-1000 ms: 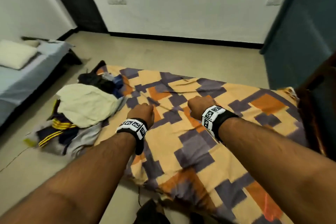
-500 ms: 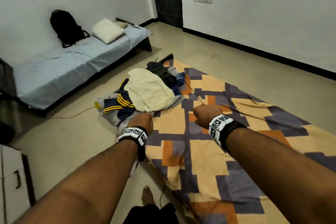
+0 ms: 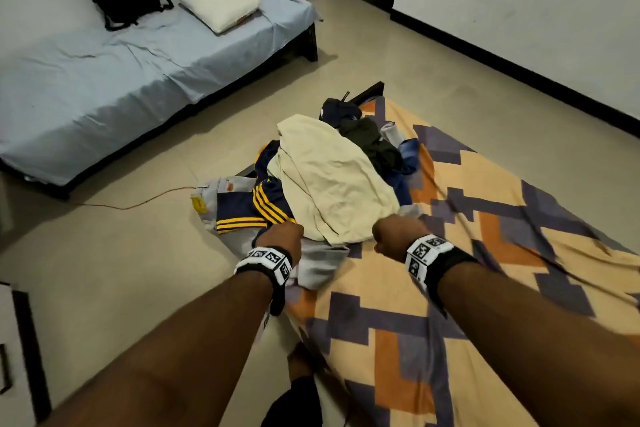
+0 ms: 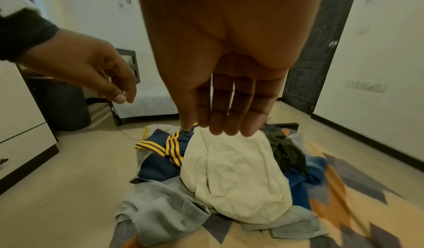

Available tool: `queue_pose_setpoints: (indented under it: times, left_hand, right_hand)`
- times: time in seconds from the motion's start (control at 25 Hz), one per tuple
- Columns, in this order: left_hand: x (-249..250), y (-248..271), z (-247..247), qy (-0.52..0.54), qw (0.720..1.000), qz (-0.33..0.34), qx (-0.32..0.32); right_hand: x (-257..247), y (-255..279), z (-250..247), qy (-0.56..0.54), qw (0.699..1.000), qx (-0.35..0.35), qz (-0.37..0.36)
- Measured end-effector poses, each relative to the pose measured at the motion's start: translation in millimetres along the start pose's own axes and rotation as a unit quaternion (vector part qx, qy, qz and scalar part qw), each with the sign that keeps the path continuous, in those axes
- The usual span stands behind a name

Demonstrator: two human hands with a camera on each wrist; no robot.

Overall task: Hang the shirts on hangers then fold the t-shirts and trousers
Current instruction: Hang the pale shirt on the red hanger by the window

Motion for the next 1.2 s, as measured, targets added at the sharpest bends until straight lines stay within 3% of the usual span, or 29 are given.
queue_pose_setpoints:
  times: [0.2, 0.32, 0.52, 0.6, 0.68, 0.84, 0.92, 1.04, 1.2]
  left_hand:
    - [-61.9, -116.1, 59.4, -0.031, 0.990, 0.030, -0.132]
    - [-80.2, -174.2, 107.9, -0.050, 0.976, 0.048, -0.206]
    - [-84.8, -219.8, 169.8, -0.031, 0.972, 0.070, -0.223]
    - [-90.5, -224.0, 187.4, -0.046, 0.968, 0.068, -0.239]
    - [-93.1, -224.8, 189.1, -0.053, 0.968, 0.075, -0.235]
    - [-80.2, -220.0, 150.5, -0.009, 0.983, 0.079, -0.165]
    - [-59.0, -204.3, 118.5, 0.021, 0.987, 0.120, -0.107]
    - [-13.9, -175.3, 65.8, 0.053, 0.979, 0.193, -0.036]
    - [74.0, -101.0, -26.8, 0.126, 0.947, 0.292, 0.051]
  right_hand:
    - [-44.3, -131.6, 64.0, -0.016, 0.995, -0.088, -0.031]
    - [-59.4, -184.5, 109.5, -0.023, 0.992, -0.119, -0.026]
    - [-71.5, -237.4, 169.3, -0.074, 0.979, -0.188, 0.013]
    - [-78.1, -247.8, 189.4, -0.057, 0.971, -0.231, 0.005]
    - [-82.1, -250.0, 197.5, -0.036, 0.972, -0.231, 0.005]
    - [-73.8, -232.5, 163.6, -0.081, 0.990, -0.108, 0.030]
    - [-61.3, -200.6, 122.7, -0.141, 0.989, -0.002, 0.033]
    - [-32.5, -132.3, 61.2, -0.211, 0.962, 0.167, 0.055]
    - [13.2, -9.8, -20.5, -0.268, 0.902, 0.321, 0.104]
Point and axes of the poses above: each hand's wrist, its own y-axis away from the middle knuckle, its own z-axis out of the palm, x = y × z, the point moved 6 cm from there along -y, towards the middle knuckle, and after that the axes turned 9 degrees about y, right-handed, at the moved point
